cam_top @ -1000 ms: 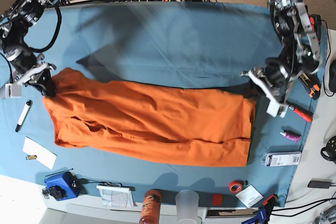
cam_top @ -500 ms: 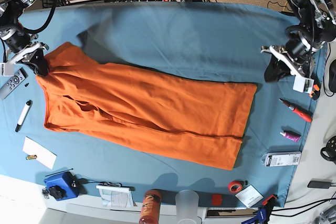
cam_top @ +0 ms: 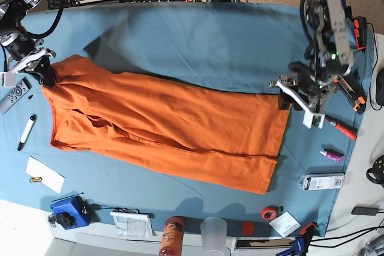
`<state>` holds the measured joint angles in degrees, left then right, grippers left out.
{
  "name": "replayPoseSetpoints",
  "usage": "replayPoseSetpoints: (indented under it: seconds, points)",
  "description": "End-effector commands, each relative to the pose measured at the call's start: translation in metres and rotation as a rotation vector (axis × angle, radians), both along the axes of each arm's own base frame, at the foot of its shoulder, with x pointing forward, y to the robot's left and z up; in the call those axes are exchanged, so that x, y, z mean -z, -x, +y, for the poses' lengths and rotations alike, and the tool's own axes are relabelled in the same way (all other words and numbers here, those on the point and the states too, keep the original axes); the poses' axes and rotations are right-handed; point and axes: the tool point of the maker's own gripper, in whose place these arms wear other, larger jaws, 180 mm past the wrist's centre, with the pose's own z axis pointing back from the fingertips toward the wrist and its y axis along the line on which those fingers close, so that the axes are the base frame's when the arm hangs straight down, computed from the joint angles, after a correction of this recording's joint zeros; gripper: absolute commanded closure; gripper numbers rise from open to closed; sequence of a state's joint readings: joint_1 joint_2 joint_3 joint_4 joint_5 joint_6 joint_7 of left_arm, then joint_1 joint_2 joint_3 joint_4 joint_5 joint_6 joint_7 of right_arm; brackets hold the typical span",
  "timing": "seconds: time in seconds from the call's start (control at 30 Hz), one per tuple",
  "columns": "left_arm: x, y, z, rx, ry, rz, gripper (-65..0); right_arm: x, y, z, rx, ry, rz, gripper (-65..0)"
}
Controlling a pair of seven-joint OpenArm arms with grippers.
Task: Layout the t-shirt on the table in an organized manner, then fold the t-shirt properly
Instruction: 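Pull the shirt ends apart with both grippers to straighten it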
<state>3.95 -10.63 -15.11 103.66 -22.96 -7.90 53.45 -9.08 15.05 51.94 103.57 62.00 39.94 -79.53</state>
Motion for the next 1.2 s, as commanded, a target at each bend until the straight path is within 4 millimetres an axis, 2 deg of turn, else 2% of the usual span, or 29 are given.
replayPoseSetpoints:
  seconds: [0.0,0.1,0.3,0.5,0.57,0.67,0.77,0.83,0.93,1.07,1.17]
  points:
    - [-0.005,-0.009,0.008,-0.025,0.0,-0.02,-26.7,-0.016,-0.006,-0.002,-0.009,0.018,-0.053,0.0]
    - [0.013,-0.013,0.012,-0.047,0.048,0.05,-26.7,-0.016,-0.005,-0.002,-0.009,0.018,-0.051,0.0]
    - [0.038,-0.013,0.002,-0.032,0.169,0.136,-26.6,-0.016,-0.005,-0.002,-0.009,0.018,-0.051,0.0]
    - [0.044,-0.011,-0.017,0.018,0.256,0.157,-24.4,-0.016,-0.005,-0.002,-0.009,0.018,-0.051,0.0]
    - [0.045,-0.009,-0.023,0.024,0.274,0.17,-19.1,-0.016,-0.005,-0.002,-0.009,0.017,-0.052,0.0]
    - [0.046,-0.008,-0.029,0.03,0.287,0.178,-1.5,-0.018,-0.007,-0.001,-0.012,0.01,-0.066,0.0]
    - [0.038,-0.005,-0.032,0.042,0.291,0.189,0.0,-0.027,-0.01,0.003,-0.024,-0.019,-0.114,0.0]
    - [0.022,-0.006,-0.031,0.045,0.304,0.162,0.0,-0.03,-0.011,0.006,-0.033,-0.034,-0.128,0.0]
    - [-0.004,-0.008,-0.016,0.033,0.267,0.078,0.0,-0.029,-0.01,0.006,-0.035,-0.034,-0.123,0.0]
    - [-0.019,0.011,0.0,0.014,0.219,0.027,0.0,-0.026,-0.007,0.01,-0.054,-0.043,-0.1,0.0]
    - [-0.022,0.029,-0.002,0.036,0.201,0.023,0.0,-0.032,-0.008,0.015,-0.073,-0.074,-0.131,0.0]
